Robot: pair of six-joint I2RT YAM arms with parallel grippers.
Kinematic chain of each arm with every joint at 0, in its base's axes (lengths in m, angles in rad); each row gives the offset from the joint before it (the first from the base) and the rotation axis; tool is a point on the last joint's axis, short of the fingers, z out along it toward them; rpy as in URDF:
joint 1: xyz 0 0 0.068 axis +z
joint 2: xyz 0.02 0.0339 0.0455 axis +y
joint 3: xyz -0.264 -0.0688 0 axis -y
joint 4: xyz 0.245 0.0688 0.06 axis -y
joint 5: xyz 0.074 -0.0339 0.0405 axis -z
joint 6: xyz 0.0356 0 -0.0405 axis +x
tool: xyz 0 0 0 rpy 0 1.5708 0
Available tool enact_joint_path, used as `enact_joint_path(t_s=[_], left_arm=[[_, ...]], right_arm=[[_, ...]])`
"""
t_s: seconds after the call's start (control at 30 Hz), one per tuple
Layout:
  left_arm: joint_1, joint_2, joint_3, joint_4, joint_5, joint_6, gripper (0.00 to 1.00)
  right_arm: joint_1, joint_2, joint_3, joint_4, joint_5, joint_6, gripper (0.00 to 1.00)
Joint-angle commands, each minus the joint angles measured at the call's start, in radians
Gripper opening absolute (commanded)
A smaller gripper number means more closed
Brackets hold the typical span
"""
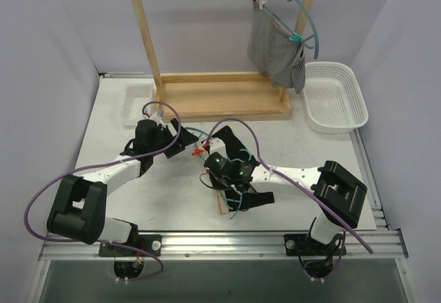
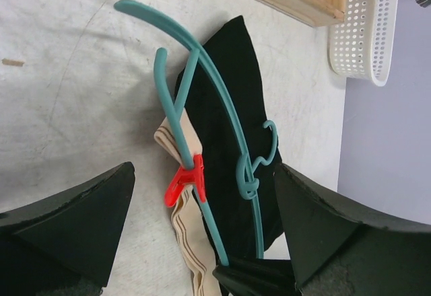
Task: Remove the underwear clipped to the hanger
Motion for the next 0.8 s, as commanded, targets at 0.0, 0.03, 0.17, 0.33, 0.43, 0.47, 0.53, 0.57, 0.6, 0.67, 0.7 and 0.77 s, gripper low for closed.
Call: enact_joint_path(t_s=[0.0, 0.03, 0.17, 0.33, 0.43, 0.47, 0.53, 0.57, 0.6, 0.67, 0.7, 0.77], left_arm=[[-0.012, 0.037, 0.070, -0.013, 0.011, 0.012, 0.94], [-0.017, 0.044, 0.070, -0.018, 0.011, 0.011, 0.94], [-0.034, 0.073, 0.081, -0.026, 0.011, 0.009, 0.94], [-0.040, 0.081, 0.089, -0.037, 0.019, 0.005, 0.94], [-0.042, 0.081, 0.076, 0.008, 0.046, -0.023, 0.95], [-0.043, 0.089, 0.075, 0.017, 0.055, -0.030, 1.00], [-0.046, 0.098, 0.073, 0.039, 0.072, -0.040, 0.91], [-0.048, 0.107, 0.075, 0.042, 0.072, -0.040, 0.89], [-0.048, 0.112, 0.073, 0.046, 0.072, -0.043, 0.85], [-0.048, 0.123, 0.070, 0.060, 0.083, -0.050, 0.80], [-0.048, 0.127, 0.070, 0.065, 0.088, -0.055, 0.78], [-0.048, 0.136, 0.066, 0.089, 0.103, -0.063, 0.75]], right_arm=[[0.002, -0.046, -0.002, 0.016, 0.005, -0.003, 0.00], [0.002, -0.047, -0.002, 0.018, 0.005, -0.001, 0.00], [0.000, -0.049, -0.005, 0.022, 0.007, -0.003, 0.00], [0.000, -0.059, -0.013, 0.025, 0.019, 0.002, 0.00], [-0.001, -0.066, -0.017, 0.028, 0.017, 0.003, 0.00], [-0.001, -0.064, -0.017, 0.030, 0.016, 0.003, 0.00], [-0.001, -0.063, -0.017, 0.033, 0.016, 0.003, 0.00], [-0.001, -0.062, -0.017, 0.033, 0.016, 0.003, 0.00], [-0.001, -0.064, -0.016, 0.034, 0.016, 0.003, 0.00], [-0.003, -0.069, -0.019, 0.036, 0.017, 0.003, 0.00], [-0.003, -0.072, -0.021, 0.038, 0.016, 0.006, 0.00], [-0.006, -0.076, -0.024, 0.041, 0.016, 0.008, 0.00]])
